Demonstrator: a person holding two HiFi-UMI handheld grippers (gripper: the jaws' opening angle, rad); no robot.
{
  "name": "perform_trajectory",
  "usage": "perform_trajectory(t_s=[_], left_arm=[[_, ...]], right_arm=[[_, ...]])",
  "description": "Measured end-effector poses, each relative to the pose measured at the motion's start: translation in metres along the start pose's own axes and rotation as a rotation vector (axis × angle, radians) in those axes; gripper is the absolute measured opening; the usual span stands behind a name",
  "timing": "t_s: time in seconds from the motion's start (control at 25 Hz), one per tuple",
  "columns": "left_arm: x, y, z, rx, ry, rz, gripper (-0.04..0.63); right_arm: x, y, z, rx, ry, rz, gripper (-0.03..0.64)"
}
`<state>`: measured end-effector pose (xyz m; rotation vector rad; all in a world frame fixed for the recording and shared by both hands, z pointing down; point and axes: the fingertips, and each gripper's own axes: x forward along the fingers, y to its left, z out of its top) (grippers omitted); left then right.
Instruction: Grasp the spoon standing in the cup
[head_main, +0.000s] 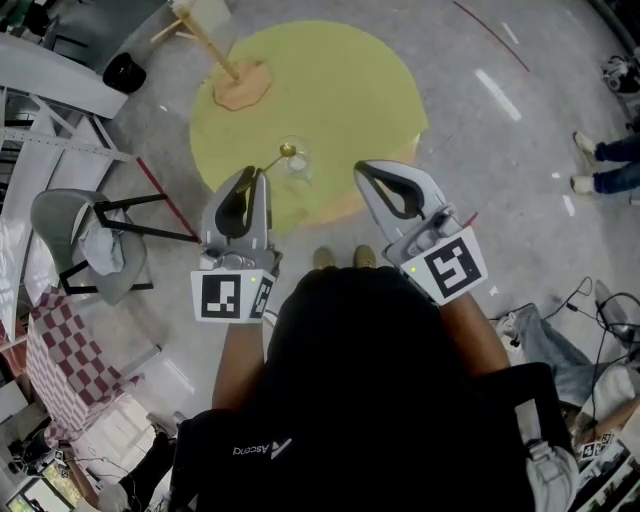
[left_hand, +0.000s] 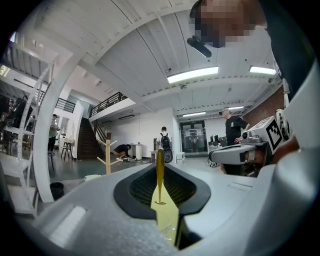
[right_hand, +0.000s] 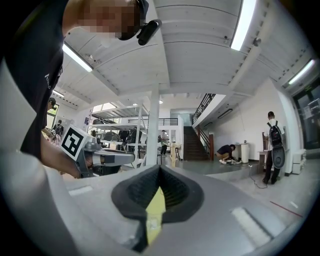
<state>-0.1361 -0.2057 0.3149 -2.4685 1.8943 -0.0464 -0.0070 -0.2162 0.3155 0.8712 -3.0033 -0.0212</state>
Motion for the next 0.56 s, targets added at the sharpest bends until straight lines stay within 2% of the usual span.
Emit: perform_trajectory(t_s=[0.56], left_arm=[[-0.0018,-0.0006,0.0011,0.0,-0.001,0.007,0.044]], right_arm=[[-0.0016,-0.0015,0.0018,-0.006,-0.007,0.005,0.003]])
